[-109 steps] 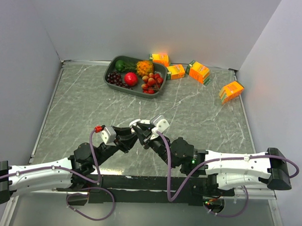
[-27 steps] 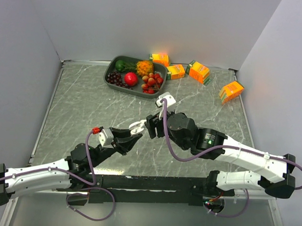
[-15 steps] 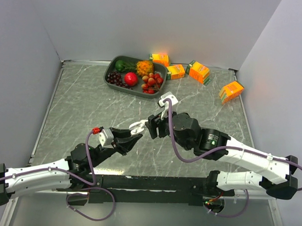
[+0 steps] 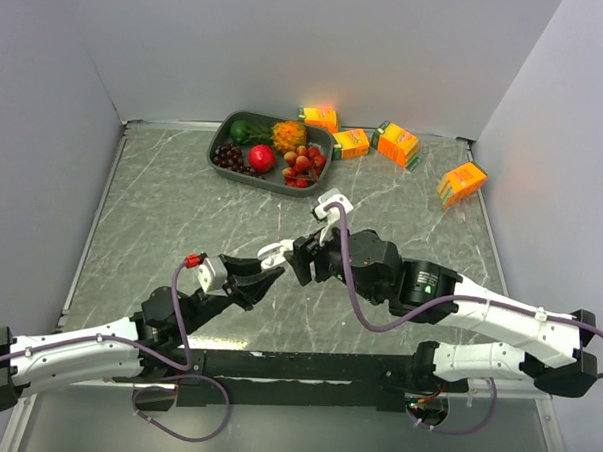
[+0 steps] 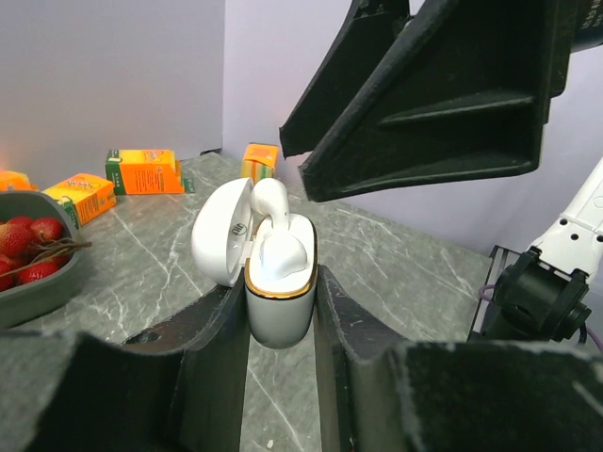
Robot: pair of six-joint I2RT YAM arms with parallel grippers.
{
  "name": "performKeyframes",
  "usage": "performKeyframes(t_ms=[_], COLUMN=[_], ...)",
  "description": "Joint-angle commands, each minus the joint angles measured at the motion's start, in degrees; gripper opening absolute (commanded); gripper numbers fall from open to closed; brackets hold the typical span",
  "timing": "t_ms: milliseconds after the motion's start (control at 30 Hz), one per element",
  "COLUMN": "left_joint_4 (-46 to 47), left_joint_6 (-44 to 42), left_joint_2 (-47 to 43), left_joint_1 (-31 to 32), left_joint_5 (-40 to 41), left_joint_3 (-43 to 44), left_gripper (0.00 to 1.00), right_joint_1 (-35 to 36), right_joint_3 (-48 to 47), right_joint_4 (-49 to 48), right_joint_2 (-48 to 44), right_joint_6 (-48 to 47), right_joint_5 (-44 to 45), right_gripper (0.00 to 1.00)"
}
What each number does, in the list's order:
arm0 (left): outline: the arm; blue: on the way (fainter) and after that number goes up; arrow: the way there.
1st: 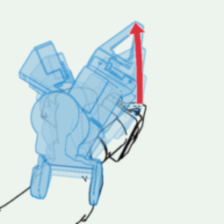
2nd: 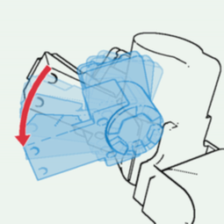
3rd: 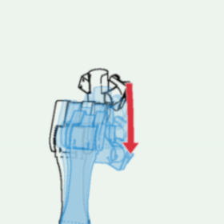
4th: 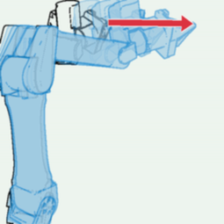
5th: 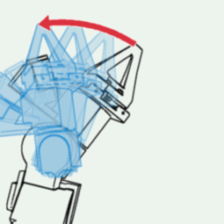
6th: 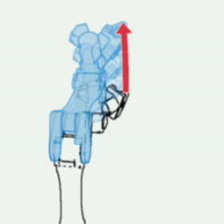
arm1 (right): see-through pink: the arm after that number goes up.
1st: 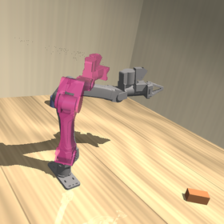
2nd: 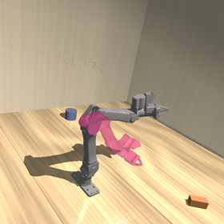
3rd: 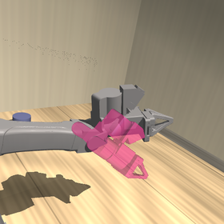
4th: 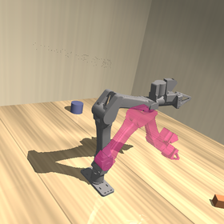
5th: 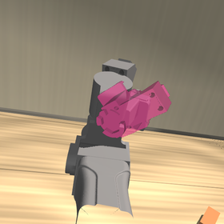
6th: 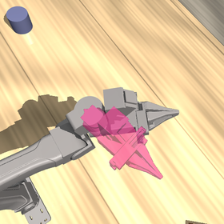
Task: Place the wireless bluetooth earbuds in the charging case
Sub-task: Adjust the earbud with the charging case.
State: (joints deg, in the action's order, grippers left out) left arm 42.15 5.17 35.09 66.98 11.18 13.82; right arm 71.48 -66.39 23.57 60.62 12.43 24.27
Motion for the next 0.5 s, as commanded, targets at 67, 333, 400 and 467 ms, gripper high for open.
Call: performKeyframes(t_ms=[67, 333, 400, 467], left_joint_4=[2.1, 1.4, 1.5, 1.6], left_joint_6=[-0.2, 0.6, 0.9, 1.3], left_joint_2=[-1.0, -2.3, -2.4, -2.2], left_joint_1=[-0.1, -0.1, -0.1, -0.1], left_joint_5=[-0.2, -3.3, -4.5, -5.5], left_joint_3=[0.9, 0.8, 0.7, 0.8], left_gripper=[0.01, 0.01, 0.01, 0.01], right_joint_1=[-3.4, -12.1, -13.0, -13.6], right_joint_3=[-0.8, -2.5, -2.2, -2.0], right_joint_4=[-2.1, 1.2, 1.1, 0.3], right_joint_2=[-3.9, -4.3, -4.5, -4.3], right_joint_6=[5.0, 0.1, -0.4, -0.4], right_joint_5=[-9.2, -32.0, -33.7, -35.6], right_gripper=[0.70, 0.68, 0.67, 0.66])
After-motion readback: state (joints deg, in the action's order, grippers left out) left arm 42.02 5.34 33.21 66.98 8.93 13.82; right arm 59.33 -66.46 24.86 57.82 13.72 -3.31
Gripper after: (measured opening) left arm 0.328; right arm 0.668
